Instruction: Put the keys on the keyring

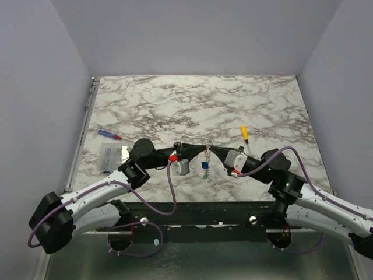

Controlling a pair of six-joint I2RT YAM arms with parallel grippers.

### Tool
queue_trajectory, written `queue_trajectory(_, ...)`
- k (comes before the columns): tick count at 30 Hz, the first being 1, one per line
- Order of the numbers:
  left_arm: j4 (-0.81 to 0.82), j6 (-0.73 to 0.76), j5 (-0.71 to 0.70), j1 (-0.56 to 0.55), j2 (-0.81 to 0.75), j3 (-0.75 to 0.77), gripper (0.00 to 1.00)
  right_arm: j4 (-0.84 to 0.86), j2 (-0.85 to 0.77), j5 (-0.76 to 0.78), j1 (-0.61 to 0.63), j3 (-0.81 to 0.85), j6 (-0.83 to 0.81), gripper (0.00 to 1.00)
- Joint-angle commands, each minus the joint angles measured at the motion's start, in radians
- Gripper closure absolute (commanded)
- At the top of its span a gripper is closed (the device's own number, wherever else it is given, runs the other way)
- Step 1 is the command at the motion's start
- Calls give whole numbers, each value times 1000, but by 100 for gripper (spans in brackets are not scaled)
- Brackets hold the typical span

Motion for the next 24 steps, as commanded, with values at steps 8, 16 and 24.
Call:
queue_trajectory(8,13,-18,93,-15,10,3,100,120,-24,-18,5,-3,34,99)
queue_trajectory(16,13,-18,89,-19,9,1,98,133,-5,-23,5,-5,34,99)
queue_trajectory(24,3,7,55,-20,-24,-17,68,124,-20,-9,5,-10,29,99)
